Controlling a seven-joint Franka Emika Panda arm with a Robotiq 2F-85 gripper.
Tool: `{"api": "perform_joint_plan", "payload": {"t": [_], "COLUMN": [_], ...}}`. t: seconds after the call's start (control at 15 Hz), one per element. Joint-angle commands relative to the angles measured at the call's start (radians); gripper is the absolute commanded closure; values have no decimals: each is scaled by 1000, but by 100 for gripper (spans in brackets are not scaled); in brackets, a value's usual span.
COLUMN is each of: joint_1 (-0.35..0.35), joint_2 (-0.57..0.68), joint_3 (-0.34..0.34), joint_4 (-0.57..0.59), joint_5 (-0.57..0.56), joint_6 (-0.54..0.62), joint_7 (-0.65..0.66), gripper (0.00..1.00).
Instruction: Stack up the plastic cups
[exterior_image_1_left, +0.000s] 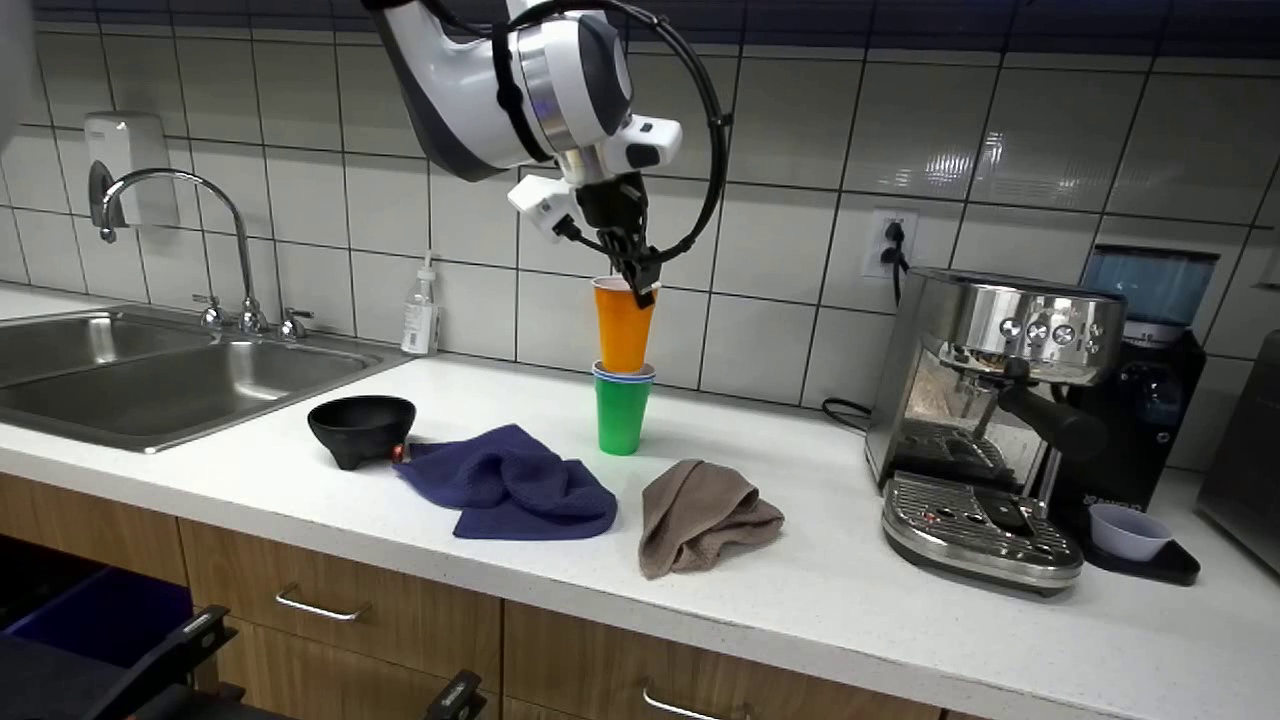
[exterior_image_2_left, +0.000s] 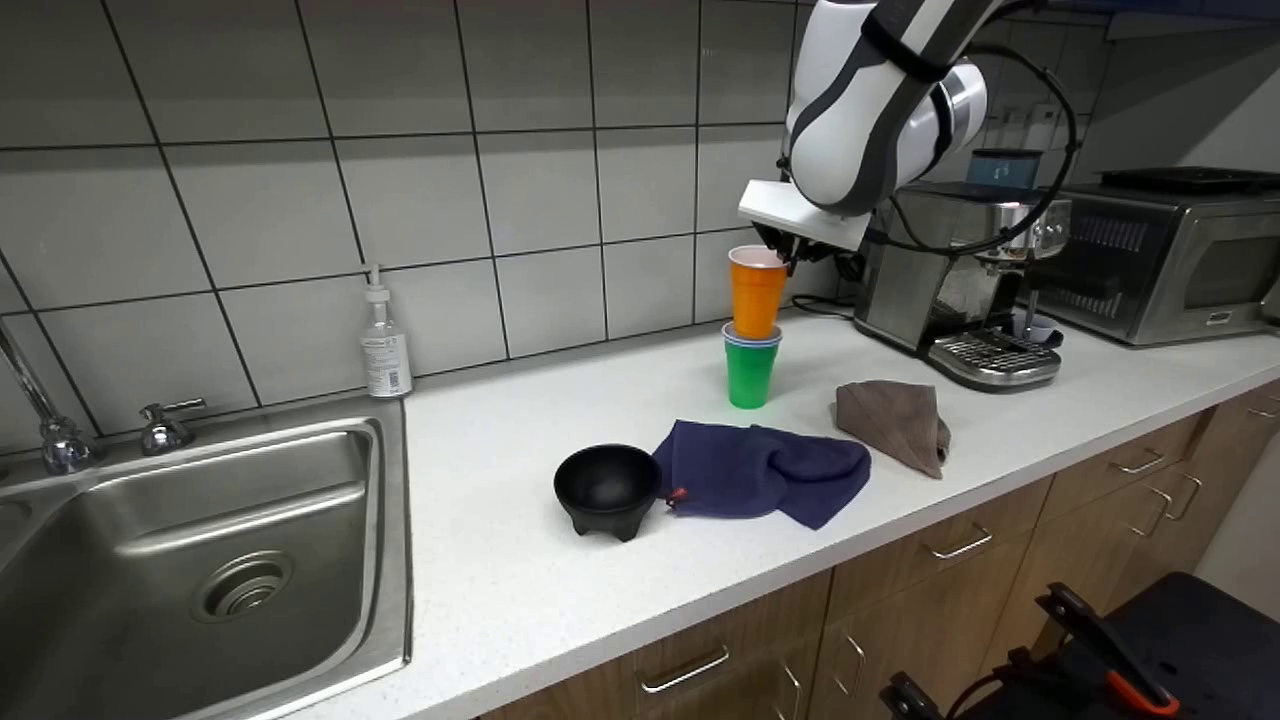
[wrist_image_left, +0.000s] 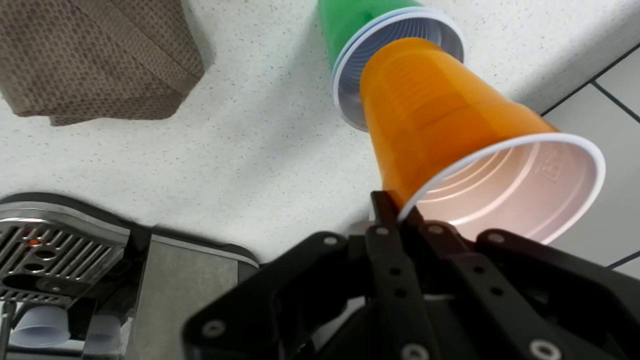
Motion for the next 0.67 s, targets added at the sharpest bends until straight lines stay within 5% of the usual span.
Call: {"api": "perform_joint_plan", "payload": {"t": [0.0,0.6], "joint_1": [-16,-16], "joint_2": [7,29], "joint_3": [20,20], "joint_4": [27,42], "joint_5": [33,33], "joint_6": [-36,-49], "joint_7": [-43,-42], "gripper": [99,99]}}
